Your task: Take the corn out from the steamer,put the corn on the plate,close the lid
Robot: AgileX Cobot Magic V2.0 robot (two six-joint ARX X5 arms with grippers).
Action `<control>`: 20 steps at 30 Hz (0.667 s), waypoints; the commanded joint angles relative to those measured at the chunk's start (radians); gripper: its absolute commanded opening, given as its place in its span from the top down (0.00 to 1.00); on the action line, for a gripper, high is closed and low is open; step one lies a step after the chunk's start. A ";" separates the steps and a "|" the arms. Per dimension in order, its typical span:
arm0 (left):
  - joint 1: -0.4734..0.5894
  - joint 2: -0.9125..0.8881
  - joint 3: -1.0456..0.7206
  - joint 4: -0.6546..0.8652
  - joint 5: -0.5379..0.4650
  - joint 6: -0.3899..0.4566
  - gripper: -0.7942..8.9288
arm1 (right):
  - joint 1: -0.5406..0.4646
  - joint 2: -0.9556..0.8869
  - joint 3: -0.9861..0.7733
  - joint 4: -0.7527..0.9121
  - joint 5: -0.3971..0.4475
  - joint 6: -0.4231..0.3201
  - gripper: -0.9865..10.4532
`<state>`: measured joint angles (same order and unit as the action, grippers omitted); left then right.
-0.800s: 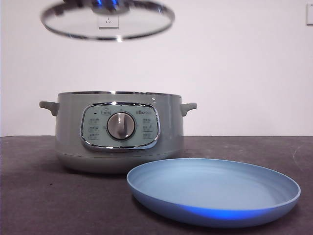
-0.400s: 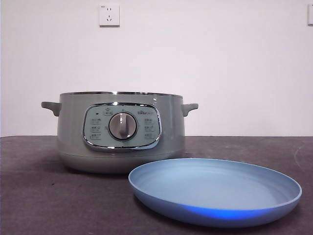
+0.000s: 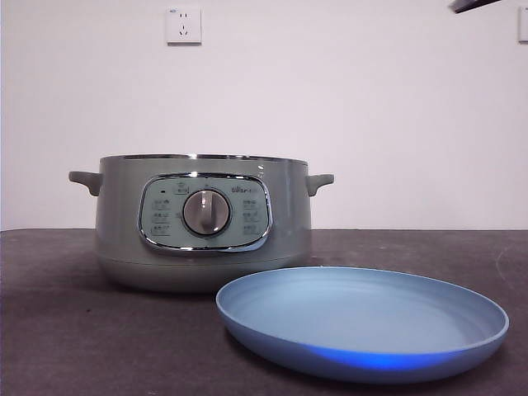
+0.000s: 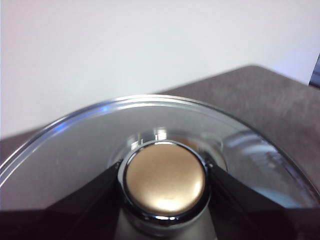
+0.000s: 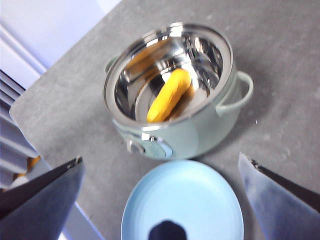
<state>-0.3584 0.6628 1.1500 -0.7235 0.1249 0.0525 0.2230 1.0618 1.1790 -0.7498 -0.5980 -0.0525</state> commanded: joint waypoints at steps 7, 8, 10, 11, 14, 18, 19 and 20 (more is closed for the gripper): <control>0.000 -0.095 -0.047 -0.008 0.008 -0.051 0.92 | 0.159 0.154 0.002 0.284 0.102 0.180 0.39; 0.000 -0.097 -0.047 -0.013 0.008 -0.051 0.92 | 0.186 0.180 0.002 0.319 0.129 0.189 0.39; 0.000 -0.097 -0.047 -0.024 0.008 -0.051 0.92 | 0.233 0.232 0.002 0.385 0.168 0.211 0.39; 0.000 -0.097 -0.047 -0.030 0.008 -0.051 0.92 | 0.255 0.258 0.003 0.419 0.187 0.225 0.39; 0.000 -0.099 -0.047 -0.049 0.008 -0.051 0.92 | 0.324 0.355 0.017 0.508 0.251 0.248 0.39; 0.000 -0.114 -0.047 -0.064 0.008 -0.049 0.92 | 0.386 0.494 0.115 0.514 0.335 0.243 0.39; 0.000 -0.118 -0.047 -0.068 0.008 -0.049 0.92 | 0.401 0.534 0.153 0.513 0.345 0.242 0.39; 0.000 -0.123 -0.047 -0.072 0.008 -0.049 0.92 | 0.411 0.573 0.194 0.513 0.352 0.243 0.39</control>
<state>-0.3584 0.5571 1.0931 -0.8352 0.1261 0.0071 0.6247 1.5986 1.3308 -0.2481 -0.2539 0.1802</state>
